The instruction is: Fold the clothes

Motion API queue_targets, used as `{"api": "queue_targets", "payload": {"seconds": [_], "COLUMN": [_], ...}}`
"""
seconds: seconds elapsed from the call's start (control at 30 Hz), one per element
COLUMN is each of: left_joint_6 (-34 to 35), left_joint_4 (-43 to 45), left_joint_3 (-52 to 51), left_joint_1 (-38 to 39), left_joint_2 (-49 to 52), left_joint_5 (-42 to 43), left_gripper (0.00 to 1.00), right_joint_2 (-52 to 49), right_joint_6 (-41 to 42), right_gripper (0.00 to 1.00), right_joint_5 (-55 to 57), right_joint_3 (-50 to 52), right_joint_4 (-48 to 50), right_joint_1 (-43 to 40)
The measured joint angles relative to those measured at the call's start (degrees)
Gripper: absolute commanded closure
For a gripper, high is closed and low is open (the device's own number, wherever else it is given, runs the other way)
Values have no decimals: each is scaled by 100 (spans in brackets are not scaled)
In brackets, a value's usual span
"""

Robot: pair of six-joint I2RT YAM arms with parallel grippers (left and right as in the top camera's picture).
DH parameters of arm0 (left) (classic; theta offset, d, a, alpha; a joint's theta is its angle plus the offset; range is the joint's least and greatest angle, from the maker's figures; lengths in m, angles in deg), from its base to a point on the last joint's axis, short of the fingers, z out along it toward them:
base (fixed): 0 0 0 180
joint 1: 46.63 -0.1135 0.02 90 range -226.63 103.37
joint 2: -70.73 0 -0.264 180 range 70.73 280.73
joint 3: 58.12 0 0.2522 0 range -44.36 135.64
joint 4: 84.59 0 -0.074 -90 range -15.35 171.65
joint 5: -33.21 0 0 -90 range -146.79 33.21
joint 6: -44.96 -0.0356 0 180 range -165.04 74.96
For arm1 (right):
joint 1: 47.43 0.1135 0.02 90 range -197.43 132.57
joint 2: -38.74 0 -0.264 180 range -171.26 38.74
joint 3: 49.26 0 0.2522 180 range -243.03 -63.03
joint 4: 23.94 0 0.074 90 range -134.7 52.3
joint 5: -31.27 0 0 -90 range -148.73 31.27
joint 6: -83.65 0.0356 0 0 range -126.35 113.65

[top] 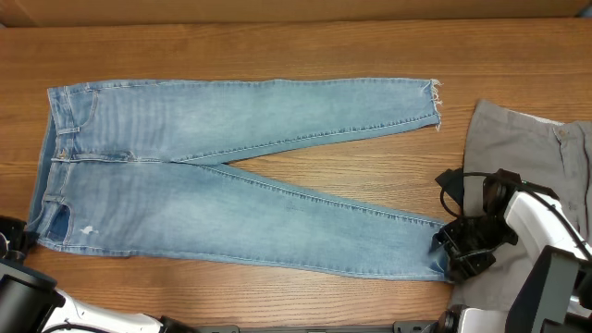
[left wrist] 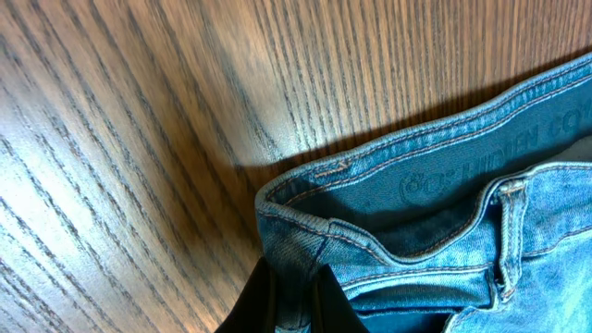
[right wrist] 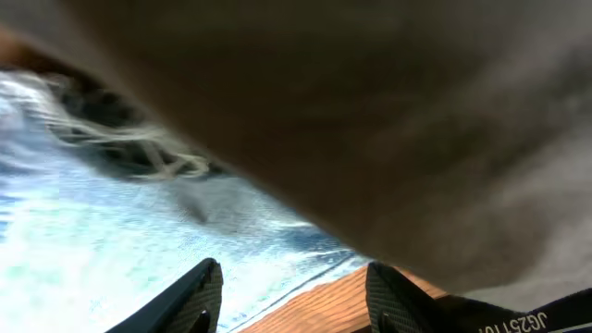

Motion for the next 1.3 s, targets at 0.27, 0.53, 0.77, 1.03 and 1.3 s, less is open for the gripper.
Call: {"api": "queue_targets", "payload": {"seconds": [0.27, 0.53, 0.77, 1.03, 1.3], "left_joint_6": [2, 0, 2, 2, 2], "left_joint_4": [46, 59, 66, 142, 157], "left_joint_3": [-17, -33, -33, -37, -44], "left_joint_1": [0, 0, 0, 0, 0], "left_joint_2": [0, 0, 0, 0, 0], "left_joint_5": [17, 50, 103, 127, 157], "left_gripper": [96, 96, 96, 95, 96], "right_joint_2": [118, 236, 240, 280, 280], "right_joint_6": [529, 704, 730, 935, 1211], "right_gripper": [58, 82, 47, 51, 71], "right_joint_5": [-87, -367, -278, -177, -118], "right_joint_3": [632, 767, 785, 802, 828], "right_joint_4": [385, 568, 481, 365, 195], "right_joint_1": [-7, -4, -7, -7, -76]}}
